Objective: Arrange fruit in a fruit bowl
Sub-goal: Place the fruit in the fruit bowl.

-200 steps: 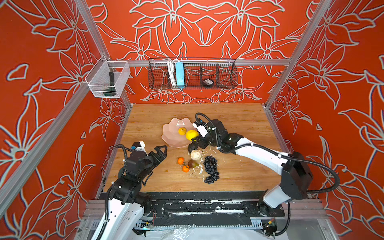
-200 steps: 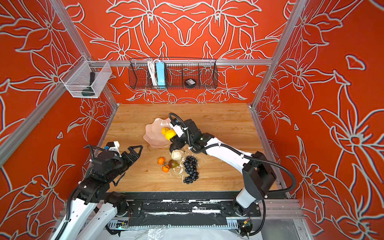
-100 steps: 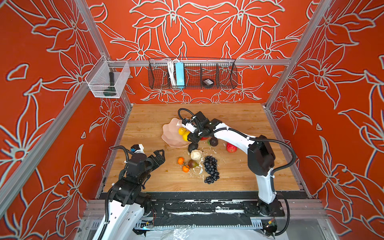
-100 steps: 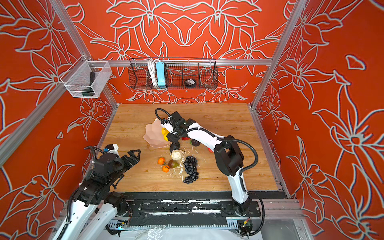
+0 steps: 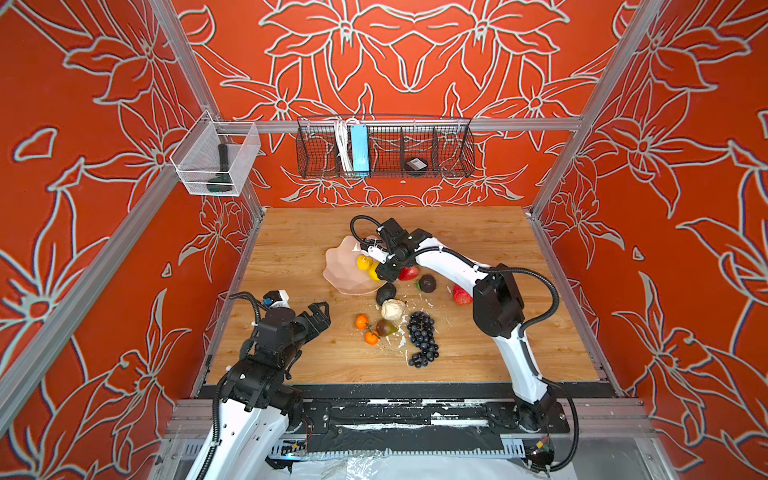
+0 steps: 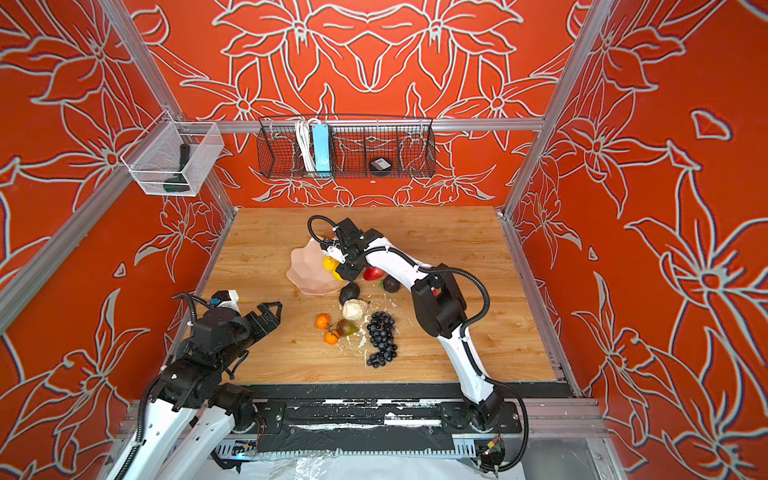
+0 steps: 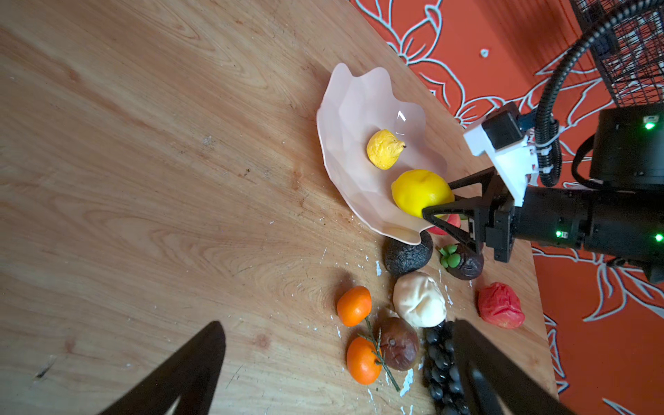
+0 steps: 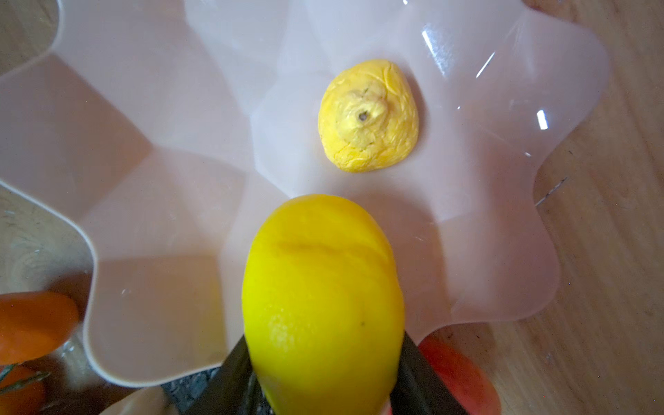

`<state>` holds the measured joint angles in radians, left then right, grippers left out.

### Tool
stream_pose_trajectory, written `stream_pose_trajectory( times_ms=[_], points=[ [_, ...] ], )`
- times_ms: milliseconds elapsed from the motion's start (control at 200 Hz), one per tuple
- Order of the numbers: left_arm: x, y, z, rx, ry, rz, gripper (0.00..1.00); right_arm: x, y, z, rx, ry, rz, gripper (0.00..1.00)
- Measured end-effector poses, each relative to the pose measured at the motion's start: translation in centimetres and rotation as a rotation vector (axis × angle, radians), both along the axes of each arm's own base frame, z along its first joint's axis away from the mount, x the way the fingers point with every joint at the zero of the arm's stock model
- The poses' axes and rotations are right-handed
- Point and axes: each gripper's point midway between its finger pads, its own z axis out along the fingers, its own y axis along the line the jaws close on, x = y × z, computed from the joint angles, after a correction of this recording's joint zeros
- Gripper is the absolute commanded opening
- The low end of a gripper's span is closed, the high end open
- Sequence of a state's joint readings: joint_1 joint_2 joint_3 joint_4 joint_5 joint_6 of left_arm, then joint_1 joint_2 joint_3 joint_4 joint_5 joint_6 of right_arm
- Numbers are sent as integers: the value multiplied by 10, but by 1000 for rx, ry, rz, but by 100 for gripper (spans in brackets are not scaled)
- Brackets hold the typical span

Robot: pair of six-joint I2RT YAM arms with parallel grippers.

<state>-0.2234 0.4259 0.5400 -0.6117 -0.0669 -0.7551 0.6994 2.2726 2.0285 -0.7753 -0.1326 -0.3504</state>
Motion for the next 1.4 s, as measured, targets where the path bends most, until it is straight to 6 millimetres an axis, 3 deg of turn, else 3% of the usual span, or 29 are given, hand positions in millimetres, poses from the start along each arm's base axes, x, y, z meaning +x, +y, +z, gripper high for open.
stream_pose_trajectory(
  times_ms=[571, 971, 1401],
  points=[
    [1, 3, 0, 19, -1, 6, 98, 22, 8, -10, -72, -64, 84, 49],
    [2, 2, -3, 31, 10, 3, 98, 31, 2, -10, -104, -94, 87, 78],
    [3, 2, -3, 34, 8, 2, 98, 39, -4, -9, -91, -95, 59, 78]
  ],
)
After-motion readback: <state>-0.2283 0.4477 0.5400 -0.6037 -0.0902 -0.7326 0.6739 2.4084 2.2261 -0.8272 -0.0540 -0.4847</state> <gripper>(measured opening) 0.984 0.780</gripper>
